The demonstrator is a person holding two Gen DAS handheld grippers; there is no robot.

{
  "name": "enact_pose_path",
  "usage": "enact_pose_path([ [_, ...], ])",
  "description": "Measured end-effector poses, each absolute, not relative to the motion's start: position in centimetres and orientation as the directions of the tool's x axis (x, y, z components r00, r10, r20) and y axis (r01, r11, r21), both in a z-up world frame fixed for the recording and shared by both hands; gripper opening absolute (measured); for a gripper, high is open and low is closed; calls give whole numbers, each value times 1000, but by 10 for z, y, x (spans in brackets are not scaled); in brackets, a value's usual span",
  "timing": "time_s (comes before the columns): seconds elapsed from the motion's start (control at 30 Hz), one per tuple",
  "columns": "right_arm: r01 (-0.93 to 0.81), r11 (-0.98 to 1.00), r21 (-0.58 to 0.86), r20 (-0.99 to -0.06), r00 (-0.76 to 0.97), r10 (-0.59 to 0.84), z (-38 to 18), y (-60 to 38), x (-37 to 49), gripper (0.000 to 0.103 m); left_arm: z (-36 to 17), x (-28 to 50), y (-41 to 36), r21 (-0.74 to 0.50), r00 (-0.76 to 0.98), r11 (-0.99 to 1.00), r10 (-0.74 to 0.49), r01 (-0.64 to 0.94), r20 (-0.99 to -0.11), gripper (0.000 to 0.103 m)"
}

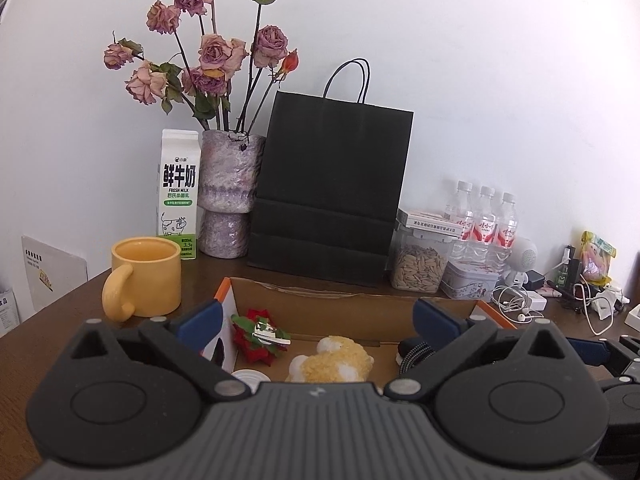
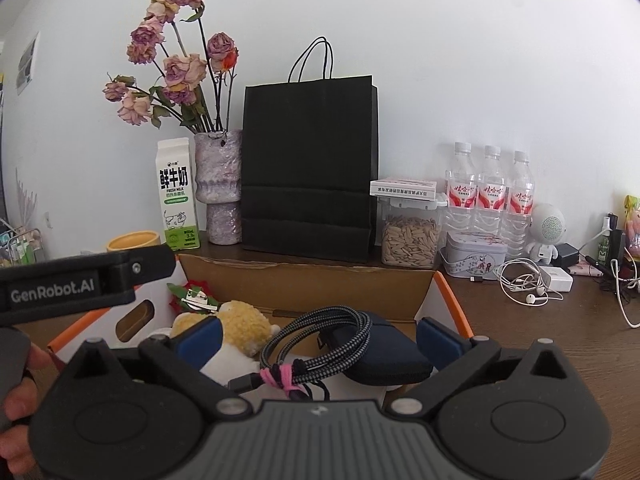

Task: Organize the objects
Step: 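Lower the braided cable into the box and open the right tool, then withdraw both tools from the box toward the purple fabric pouch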

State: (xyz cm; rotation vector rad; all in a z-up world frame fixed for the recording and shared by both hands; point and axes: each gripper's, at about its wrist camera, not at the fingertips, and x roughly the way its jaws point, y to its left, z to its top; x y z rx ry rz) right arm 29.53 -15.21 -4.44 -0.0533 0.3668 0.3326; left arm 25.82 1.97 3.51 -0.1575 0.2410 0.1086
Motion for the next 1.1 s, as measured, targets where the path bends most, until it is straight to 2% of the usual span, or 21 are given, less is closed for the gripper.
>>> enact_pose_path([
  [0.17, -339, 941, -3, -358, 879, 316, -43, -159, 287, 103, 33, 250, 18, -124, 968, 984, 98, -129, -232, 103],
  [0.47, -370, 929, 9, -364, 864, 348, -47, -170, 269, 103, 34, 224, 22, -139, 954, 971, 152, -193, -258, 103],
  [0.77, -367, 930, 8, -350, 871, 346, -46, -181, 238, 103, 31, 189, 26, -107, 930, 974, 154, -200, -333, 103],
  [1.1, -371, 929, 12, -402, 849, 344, -56, -191, 206, 103, 25, 155, 31, -103, 913, 976, 136, -189, -384, 103],
])
